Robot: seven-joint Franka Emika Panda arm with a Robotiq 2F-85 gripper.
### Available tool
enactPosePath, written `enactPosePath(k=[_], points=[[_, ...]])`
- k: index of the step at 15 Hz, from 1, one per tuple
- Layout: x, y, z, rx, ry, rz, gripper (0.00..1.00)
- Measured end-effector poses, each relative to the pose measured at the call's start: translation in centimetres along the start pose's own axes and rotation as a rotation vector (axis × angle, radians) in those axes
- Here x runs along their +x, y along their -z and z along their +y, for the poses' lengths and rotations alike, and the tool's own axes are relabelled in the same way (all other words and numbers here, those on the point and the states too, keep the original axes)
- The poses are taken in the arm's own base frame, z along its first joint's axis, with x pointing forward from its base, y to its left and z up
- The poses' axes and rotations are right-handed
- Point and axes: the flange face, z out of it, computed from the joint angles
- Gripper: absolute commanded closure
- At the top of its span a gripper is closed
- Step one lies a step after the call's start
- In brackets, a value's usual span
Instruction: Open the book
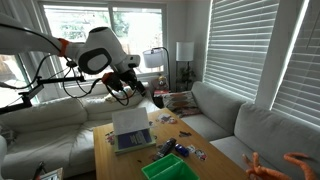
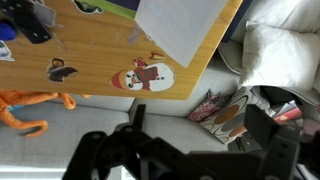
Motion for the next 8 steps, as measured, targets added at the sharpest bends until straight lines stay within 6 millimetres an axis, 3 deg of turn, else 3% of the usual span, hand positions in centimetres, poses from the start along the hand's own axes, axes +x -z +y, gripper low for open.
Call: enactPosePath(k=[4,8], points=[[-1.6,3.2,3.3,-0.062,-0.12,-0.076,0.0],[-3.4,4.4,5.5,-0.069,-0.193,-0.189,0.0]])
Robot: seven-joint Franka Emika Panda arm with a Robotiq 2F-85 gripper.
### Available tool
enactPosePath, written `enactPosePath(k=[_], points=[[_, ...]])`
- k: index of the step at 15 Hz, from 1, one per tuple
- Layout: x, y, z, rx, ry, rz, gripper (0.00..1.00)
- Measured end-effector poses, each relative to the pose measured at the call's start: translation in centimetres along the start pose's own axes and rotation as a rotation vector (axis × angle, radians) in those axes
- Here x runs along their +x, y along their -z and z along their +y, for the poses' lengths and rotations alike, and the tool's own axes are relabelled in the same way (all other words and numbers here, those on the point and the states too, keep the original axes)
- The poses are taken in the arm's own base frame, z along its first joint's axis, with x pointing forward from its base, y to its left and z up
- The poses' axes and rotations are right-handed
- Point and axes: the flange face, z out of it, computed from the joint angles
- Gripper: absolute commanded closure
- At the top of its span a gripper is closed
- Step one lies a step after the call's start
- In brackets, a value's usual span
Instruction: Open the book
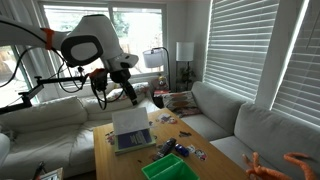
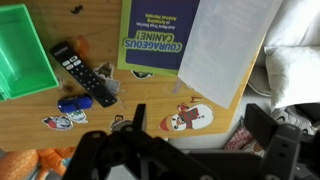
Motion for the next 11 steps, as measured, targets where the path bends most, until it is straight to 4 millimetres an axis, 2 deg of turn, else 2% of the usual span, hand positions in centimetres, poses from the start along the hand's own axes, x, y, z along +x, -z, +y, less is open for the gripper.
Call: enactPosePath(k=[6,11], points=[[-0.9,-0.8,4.1,-0.007,-0.09,-0.095,0.0],[-0.9,-0.8,3.8,-0.006,-0.083,-0.096,0.0]])
